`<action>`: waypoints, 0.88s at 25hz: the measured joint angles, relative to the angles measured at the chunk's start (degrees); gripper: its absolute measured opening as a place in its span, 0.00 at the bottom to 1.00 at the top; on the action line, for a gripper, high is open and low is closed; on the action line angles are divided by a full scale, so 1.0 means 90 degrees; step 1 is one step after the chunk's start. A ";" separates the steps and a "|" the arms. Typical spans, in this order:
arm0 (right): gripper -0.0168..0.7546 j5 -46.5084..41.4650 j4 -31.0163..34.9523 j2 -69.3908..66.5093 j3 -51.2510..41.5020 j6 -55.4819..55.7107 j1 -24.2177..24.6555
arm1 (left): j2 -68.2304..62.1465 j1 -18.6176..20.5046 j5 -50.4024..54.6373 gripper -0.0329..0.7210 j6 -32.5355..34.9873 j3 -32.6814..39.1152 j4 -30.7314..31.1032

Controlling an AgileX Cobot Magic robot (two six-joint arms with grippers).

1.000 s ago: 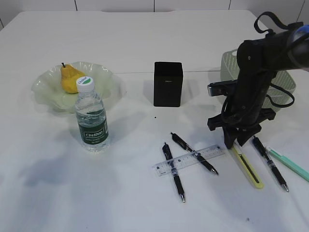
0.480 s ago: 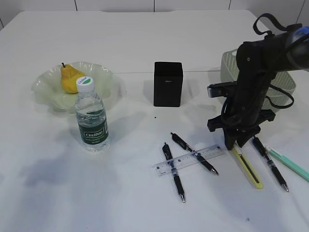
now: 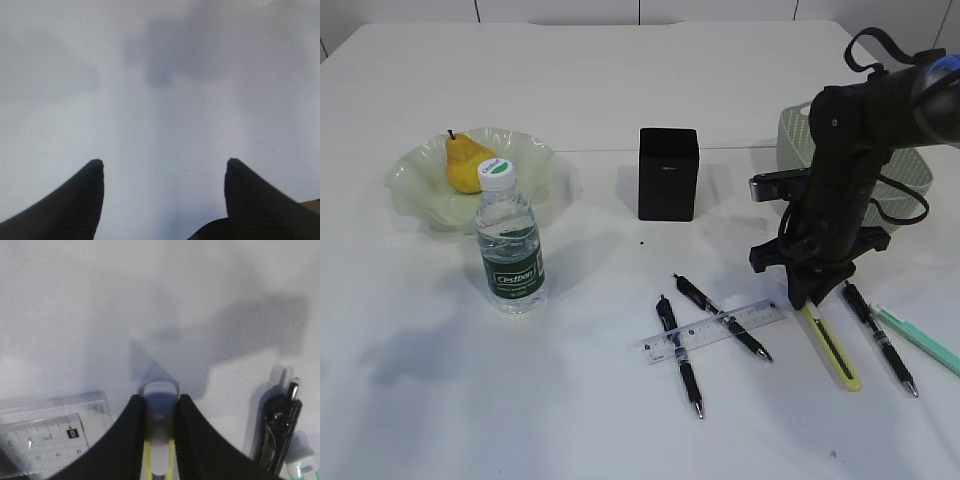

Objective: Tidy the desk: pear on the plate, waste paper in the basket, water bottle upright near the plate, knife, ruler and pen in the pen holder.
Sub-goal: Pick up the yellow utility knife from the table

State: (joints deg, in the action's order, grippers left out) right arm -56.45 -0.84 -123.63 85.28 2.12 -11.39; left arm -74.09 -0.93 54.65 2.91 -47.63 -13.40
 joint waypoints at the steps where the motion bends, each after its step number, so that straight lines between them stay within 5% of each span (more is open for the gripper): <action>1: 0.19 0.0000 0.0000 0.0000 0.0000 0.0000 0.0000 | 0.0000 0.0000 0.0000 0.75 0.0000 0.0000 0.0000; 22: 0.17 0.0348 0.0000 0.0823 0.0000 -0.0040 0.0000 | 0.0000 0.0000 0.0000 0.74 0.0000 0.0000 0.0000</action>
State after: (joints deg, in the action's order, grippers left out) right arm -53.32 -0.84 -116.22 85.28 1.76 -11.39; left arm -74.09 -0.93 54.65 2.91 -47.63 -13.40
